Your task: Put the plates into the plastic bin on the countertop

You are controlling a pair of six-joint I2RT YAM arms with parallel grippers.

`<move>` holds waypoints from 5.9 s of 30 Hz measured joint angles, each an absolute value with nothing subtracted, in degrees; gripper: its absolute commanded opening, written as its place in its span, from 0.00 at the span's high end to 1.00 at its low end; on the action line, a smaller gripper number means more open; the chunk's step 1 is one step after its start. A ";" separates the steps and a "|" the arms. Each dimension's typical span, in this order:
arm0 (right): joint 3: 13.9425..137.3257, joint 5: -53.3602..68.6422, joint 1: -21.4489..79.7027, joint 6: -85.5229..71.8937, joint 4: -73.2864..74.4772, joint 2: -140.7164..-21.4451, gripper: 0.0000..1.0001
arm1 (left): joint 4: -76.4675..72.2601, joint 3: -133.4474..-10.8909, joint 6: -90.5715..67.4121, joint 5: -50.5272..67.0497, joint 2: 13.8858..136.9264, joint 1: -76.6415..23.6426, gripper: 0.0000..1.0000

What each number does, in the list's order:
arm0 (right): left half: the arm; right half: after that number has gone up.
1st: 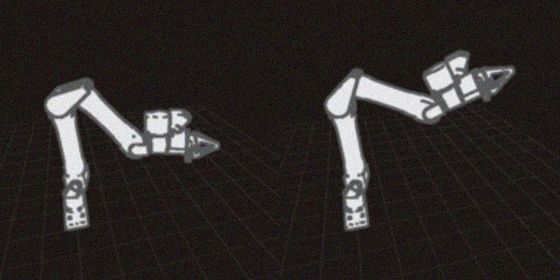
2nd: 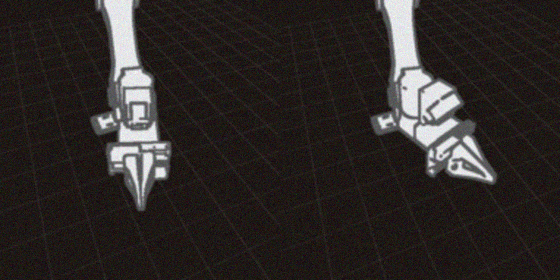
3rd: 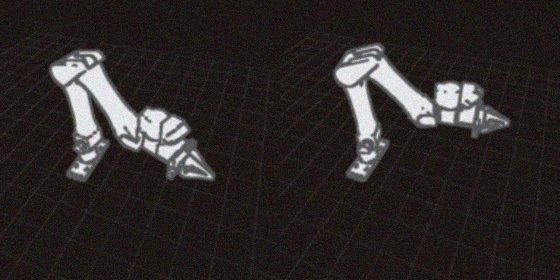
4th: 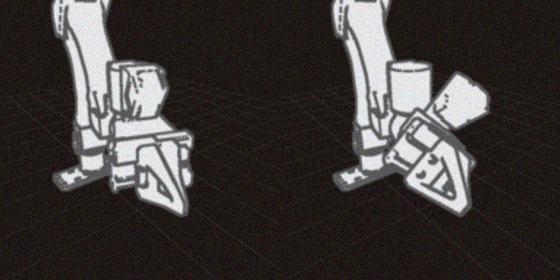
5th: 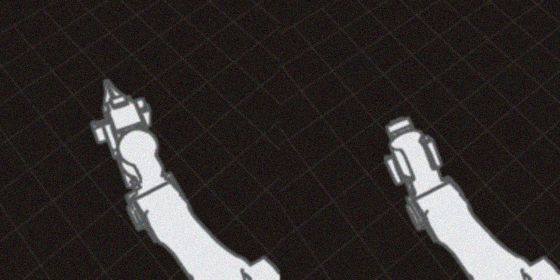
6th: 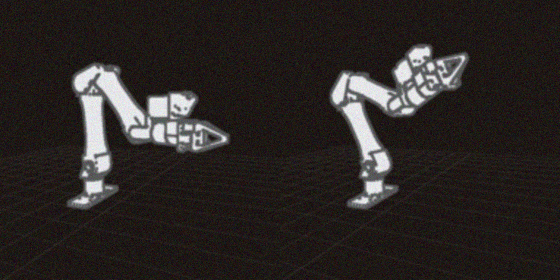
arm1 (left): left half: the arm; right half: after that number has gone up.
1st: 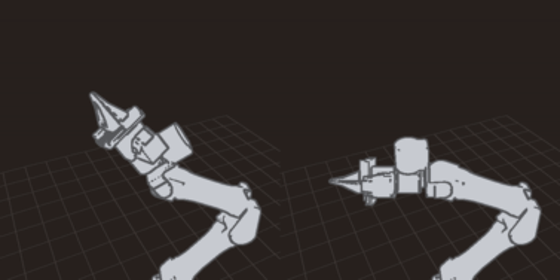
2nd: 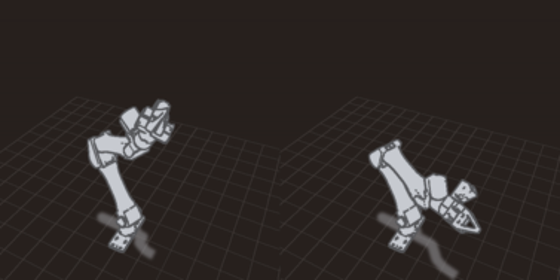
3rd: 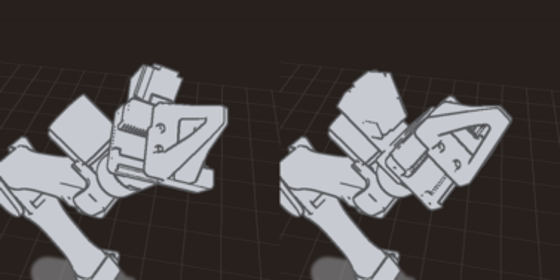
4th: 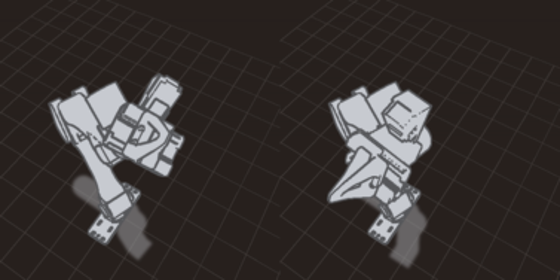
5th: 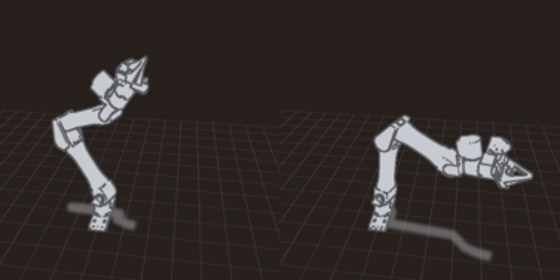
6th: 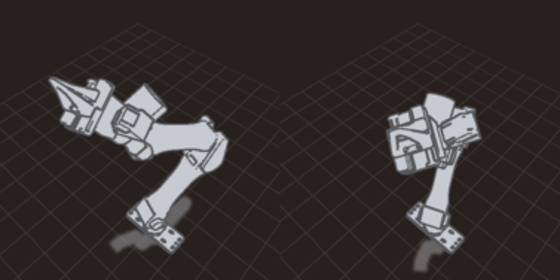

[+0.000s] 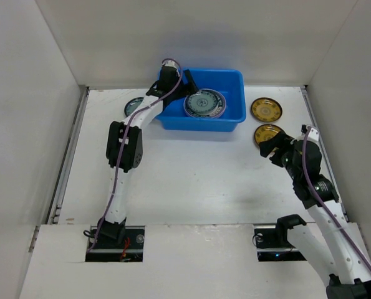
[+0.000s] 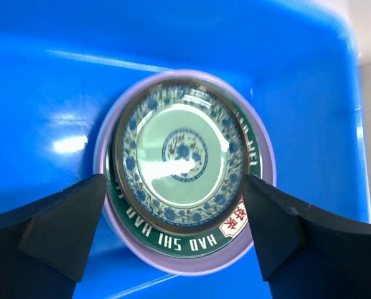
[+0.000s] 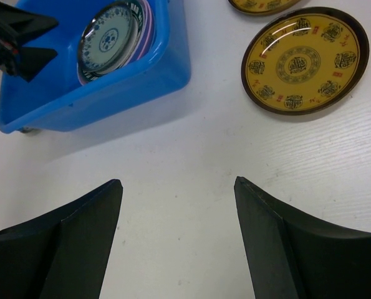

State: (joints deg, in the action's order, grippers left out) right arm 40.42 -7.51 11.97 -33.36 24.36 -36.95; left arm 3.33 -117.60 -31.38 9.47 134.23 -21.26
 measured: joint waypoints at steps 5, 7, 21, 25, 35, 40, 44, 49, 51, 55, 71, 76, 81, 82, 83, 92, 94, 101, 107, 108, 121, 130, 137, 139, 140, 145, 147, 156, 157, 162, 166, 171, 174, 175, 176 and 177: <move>40.40 -6.90 12.10 -34.11 23.31 -38.89 0.22 | 4.45 -113.84 -28.97 4.84 122.58 -20.05 0.00; 40.40 -6.50 12.40 -34.50 22.59 -39.83 0.22 | 3.92 -110.19 -28.95 2.63 114.56 -18.17 0.00; 40.45 -3.92 18.13 -36.29 16.43 -47.70 0.22 | -0.34 -74.63 -45.21 -6.22 97.14 0.73 0.03; 40.47 -3.86 19.29 -36.38 15.73 -48.97 0.22 | 1.58 -70.30 -48.90 -4.45 103.15 0.84 0.05; 40.77 -4.03 21.10 -36.95 15.75 -50.11 0.23 | -7.62 -69.89 -56.99 0.43 109.80 1.89 0.16; 40.99 -4.23 21.10 -37.19 15.86 -49.93 0.23 | -10.41 -70.72 -59.55 1.37 113.78 2.00 0.25; 41.63 -4.64 21.10 -37.34 15.84 -49.84 0.23 | -12.34 -71.44 -61.21 1.98 115.92 2.00 0.40; 42.00 -4.80 21.10 -37.36 15.86 -49.84 0.23 | -13.61 -74.06 -63.11 2.94 119.20 2.00 0.64; 42.15 -4.80 21.10 -37.36 15.90 -49.84 0.23 | -13.76 -75.26 -63.66 3.14 120.60 2.00 0.74; 42.68 -4.95 21.10 -37.34 15.97 -49.84 0.23 | -14.11 -77.21 -64.53 3.38 122.91 2.22 0.94; 42.76 -5.21 19.22 -37.26 16.25 -46.68 0.23 | -4.34 -90.02 -60.05 4.45 117.12 6.28 0.98; 42.70 -5.48 16.49 -37.34 17.02 -43.99 0.23 | -2.68 -102.41 -56.27 7.55 114.30 1.32 0.96; 42.52 -5.87 12.99 -37.91 19.35 -41.78 0.23 | -1.13 -111.37 -52.40 13.30 115.13 -7.88 0.94; 42.46 -5.98 12.29 -38.02 19.86 -41.30 0.23 | -0.84 -112.60 -51.55 14.33 115.85 -9.56 0.94; 42.39 -6.04 11.79 -38.24 20.36 -40.84 0.23 | -0.64 -113.67 -50.72 15.53 116.81 -11.33 0.94; 42.15 -6.70 9.72 -38.70 24.69 -35.59 0.23 | 1.30 -115.57 -44.16 19.75 129.21 -17.69 0.93; 42.02 -6.87 9.28 -38.83 25.45 -34.52 0.23 | 1.91 -115.83 -42.85 19.66 132.05 -18.04 0.93; 41.17 -7.09 7.20 -38.83 28.08 -32.29 0.23 | 3.03 -118.74 -40.32 19.44 138.47 -19.20 0.83; 39.90 -7.16 3.22 -39.31 29.54 -31.57 0.22 | 3.16 -120.01 -37.78 19.18 138.89 -20.21 0.53; 39.38 -7.09 1.98 -39.64 29.67 -31.59 0.22 | 3.11 -120.14 -37.23 18.98 138.89 -20.25 0.47; 35.99 3.70 -14.15 -46.17 31.18 -40.99 0.23 | 8.38 -120.18 -28.69 15.42 138.02 -20.82 0.00; 28.38 9.32 -15.42 -51.40 21.74 -49.23 0.26 | 13.80 -124.16 -25.28 10.52 124.97 -22.96 0.00; 23.79 10.00 -15.92 -54.94 11.16 -52.93 0.28 | 13.87 -121.19 -25.28 7.77 107.09 -22.17 0.00; 23.49 9.72 -16.71 -55.86 7.49 -54.52 0.29 | 13.47 -117.08 -25.23 6.00 102.15 -21.56 0.00; 23.33 9.50 -17.17 -56.62 5.72 -55.57 0.29 | 13.30 -114.85 -25.15 5.10 100.27 -21.37 0.00; 22.52 8.36 -18.31 -61.23 -3.53 -63.68 0.31 | 13.56 -97.91 -25.12 -1.43 93.10 -21.30 0.00; 22.59 8.34 -18.35 -62.87 -6.76 -68.29 0.32 | 14.63 -91.05 -25.06 -4.40 91.83 -22.28 0.00; 25.61 8.97 -18.74 -67.09 -16.97 -81.58 0.39 | 19.42 -70.89 -24.95 -11.40 77.58 -25.30 0.00; 25.96 8.97 -18.74 -67.29 -17.67 -82.39 0.40 | 19.68 -70.11 -24.97 -12.03 75.11 -25.30 0.00; 27.70 8.95 -18.74 -68.18 -20.75 -86.80 0.57 | 21.15 -68.14 -24.99 -15.03 64.58 -24.95 0.00; 29.71 8.80 -18.72 -68.58 -21.85 -90.59 0.85 | 23.62 -65.41 -25.04 -16.75 60.07 -23.88 0.00; 30.65 8.58 -18.26 -69.14 -22.44 -92.27 1.00 | 27.64 -62.70 -25.39 -17.76 58.57 -22.15 0.00; 30.65 7.62 -17.19 -69.17 -21.78 -90.98 1.00 | 29.08 -62.17 -25.54 -17.98 58.26 -21.15 0.00; 30.65 7.27 -16.53 -69.14 -21.26 -89.93 1.00 | 29.08 -62.17 -25.56 -18.02 58.26 -20.84 0.00; 30.63 6.92 -15.77 -69.14 -20.36 -88.31 1.00 | 29.06 -62.17 -25.58 -18.09 58.33 -20.53 0.00; 30.63 6.55 -14.98 -69.12 -19.38 -86.32 1.00 | 29.04 -62.17 -25.61 -18.09 58.43 -20.34 0.00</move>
